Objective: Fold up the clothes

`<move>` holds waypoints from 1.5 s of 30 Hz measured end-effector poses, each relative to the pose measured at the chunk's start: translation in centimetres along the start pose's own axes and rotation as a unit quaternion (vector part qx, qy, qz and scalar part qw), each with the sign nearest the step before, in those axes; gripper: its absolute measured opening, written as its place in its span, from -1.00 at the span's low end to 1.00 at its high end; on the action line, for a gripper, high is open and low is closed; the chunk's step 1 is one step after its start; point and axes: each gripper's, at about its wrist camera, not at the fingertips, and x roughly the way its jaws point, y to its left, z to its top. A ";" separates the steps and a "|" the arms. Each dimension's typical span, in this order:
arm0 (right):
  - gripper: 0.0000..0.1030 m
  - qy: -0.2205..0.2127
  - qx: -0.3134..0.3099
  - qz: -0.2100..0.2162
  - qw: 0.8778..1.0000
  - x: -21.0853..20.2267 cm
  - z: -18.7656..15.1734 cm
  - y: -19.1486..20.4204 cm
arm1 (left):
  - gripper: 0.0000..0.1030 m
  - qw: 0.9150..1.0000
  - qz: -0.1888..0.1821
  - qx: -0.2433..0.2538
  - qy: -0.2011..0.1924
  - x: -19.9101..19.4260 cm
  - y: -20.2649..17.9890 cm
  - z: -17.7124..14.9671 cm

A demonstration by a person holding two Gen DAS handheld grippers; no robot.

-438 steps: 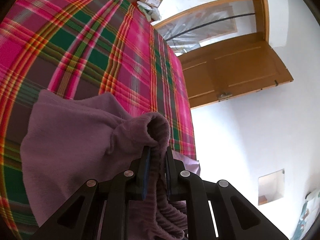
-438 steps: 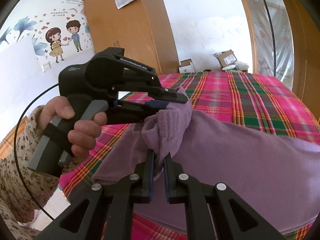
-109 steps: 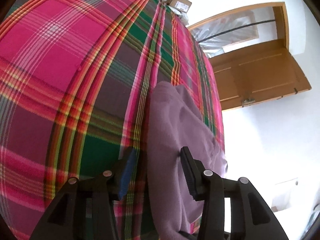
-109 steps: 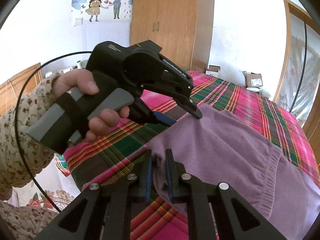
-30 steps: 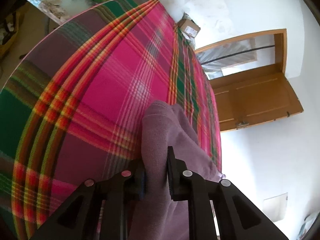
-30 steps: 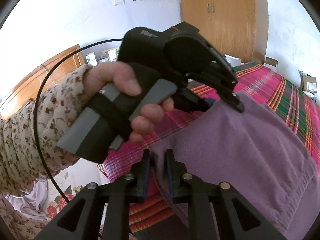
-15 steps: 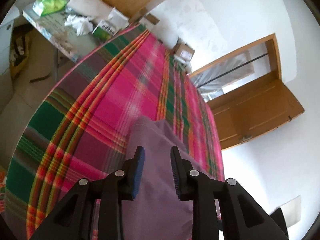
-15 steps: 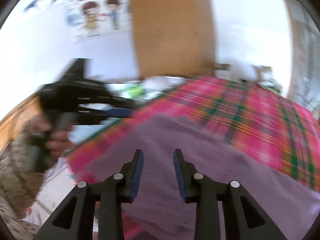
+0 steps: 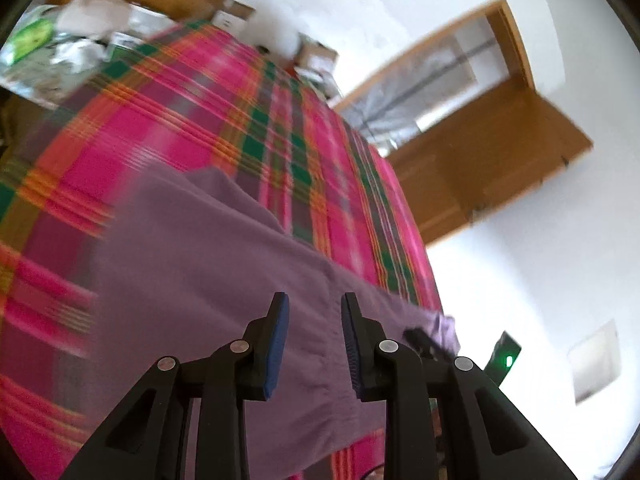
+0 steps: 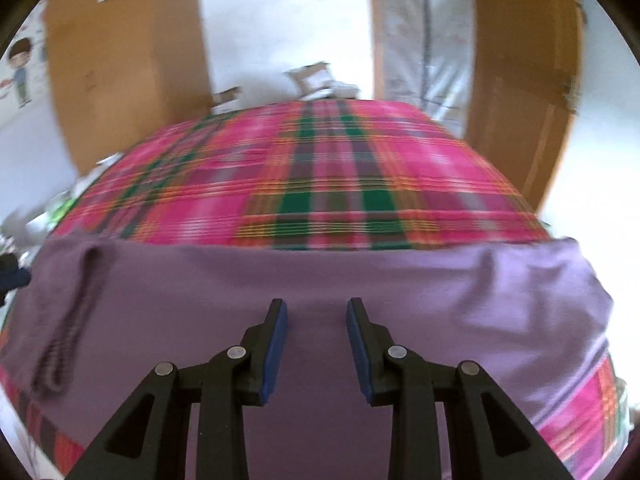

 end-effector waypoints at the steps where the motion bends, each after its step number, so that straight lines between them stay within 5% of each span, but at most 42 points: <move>1: -0.39 0.001 0.005 -0.013 1.000 0.2 0.0 -0.8 | -0.49 1.000 -0.004 0.007 0.012 0.8 -0.5 -0.2; 18: -0.38 -0.012 0.128 -0.172 0.977 -2.1 -1.7 -16.2 | -0.49 0.991 -0.035 0.074 0.103 10.3 -6.4 -1.4; 28: -0.37 -0.031 0.269 -0.135 0.953 -4.2 -2.9 -23.6 | -0.49 0.984 -0.048 0.078 0.152 14.6 -7.4 -2.7; 33: -0.37 -0.034 0.285 -0.107 0.952 -3.4 -3.0 -24.6 | -0.49 0.981 -0.053 0.079 0.166 15.8 -7.9 -3.2; 38: -0.91 -0.050 0.278 -0.094 0.955 -3.7 -3.1 -24.2 | -0.48 0.980 -0.049 0.077 0.176 16.3 -8.1 -3.4; 45: -0.92 -0.074 0.255 -0.110 0.958 -6.0 -2.3 -23.2 | -0.43 0.980 -0.047 0.078 0.179 16.7 -8.7 -3.6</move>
